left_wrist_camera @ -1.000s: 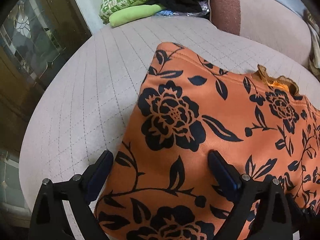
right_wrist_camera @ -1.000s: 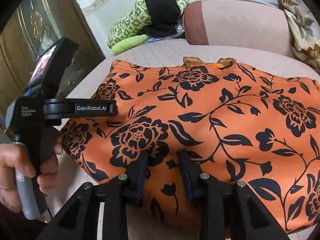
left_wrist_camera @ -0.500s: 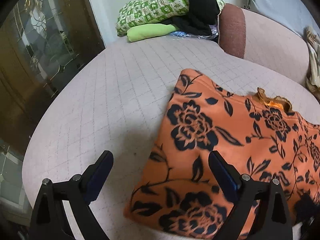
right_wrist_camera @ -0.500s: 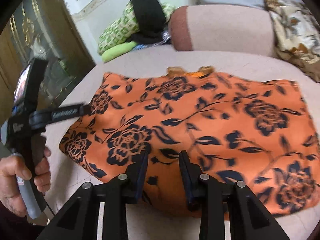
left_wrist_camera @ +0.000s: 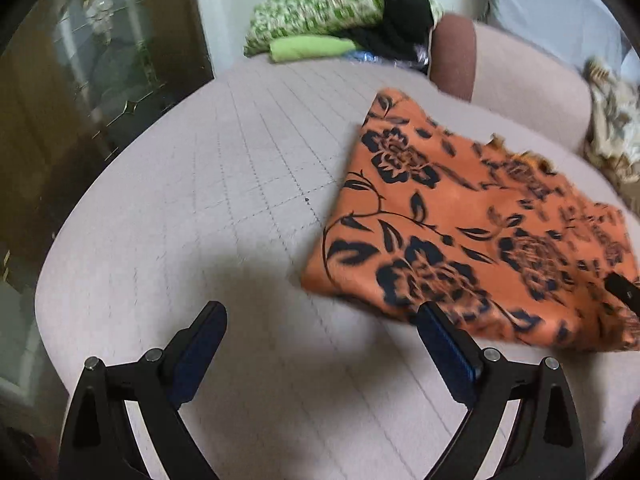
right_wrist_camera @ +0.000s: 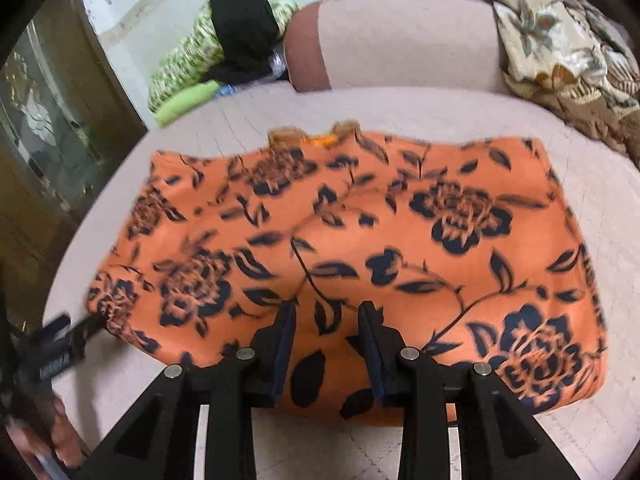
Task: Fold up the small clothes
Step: 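Withdraw both grippers from the folded blouse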
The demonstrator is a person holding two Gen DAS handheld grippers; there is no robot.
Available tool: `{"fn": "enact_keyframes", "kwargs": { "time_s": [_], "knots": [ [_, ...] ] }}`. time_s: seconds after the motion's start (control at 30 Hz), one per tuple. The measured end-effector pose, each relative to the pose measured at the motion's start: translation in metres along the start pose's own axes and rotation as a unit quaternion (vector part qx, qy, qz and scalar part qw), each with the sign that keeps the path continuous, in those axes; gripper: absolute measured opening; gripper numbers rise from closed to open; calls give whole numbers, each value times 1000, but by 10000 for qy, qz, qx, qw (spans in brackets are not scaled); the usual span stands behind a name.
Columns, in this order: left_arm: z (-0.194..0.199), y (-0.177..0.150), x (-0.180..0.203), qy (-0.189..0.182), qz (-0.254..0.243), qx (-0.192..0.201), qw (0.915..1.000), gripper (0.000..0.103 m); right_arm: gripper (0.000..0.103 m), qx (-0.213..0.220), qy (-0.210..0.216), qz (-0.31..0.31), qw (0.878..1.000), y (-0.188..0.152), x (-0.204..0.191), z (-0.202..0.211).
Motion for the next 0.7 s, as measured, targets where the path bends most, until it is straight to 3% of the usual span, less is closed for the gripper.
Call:
{"fn": "enact_keyframes", "kwargs": {
  "time_s": [0.3, 0.57, 0.7],
  "knots": [
    [55, -31, 15, -571, -60, 444, 9974, 97, 36, 300, 269, 193, 9990, -21, 4, 46],
    [55, -47, 32, -518, -57, 4, 9986, 97, 36, 543, 286, 150, 9980, -41, 39, 84],
    [58, -50, 42, -436, -156, -9, 9989, 97, 36, 637, 294, 21, 9975, -56, 65, 98]
  ]
}}
Point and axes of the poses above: each gripper's, at about its wrist camera, not at the fingertips, and z roughly against the way its jaws point, x to its right, y to its top, the point moved 4 cm from there along -z, roughly the way its jaws point, and after that the axes turned 6 degrees about -x, right-handed, at the moved point
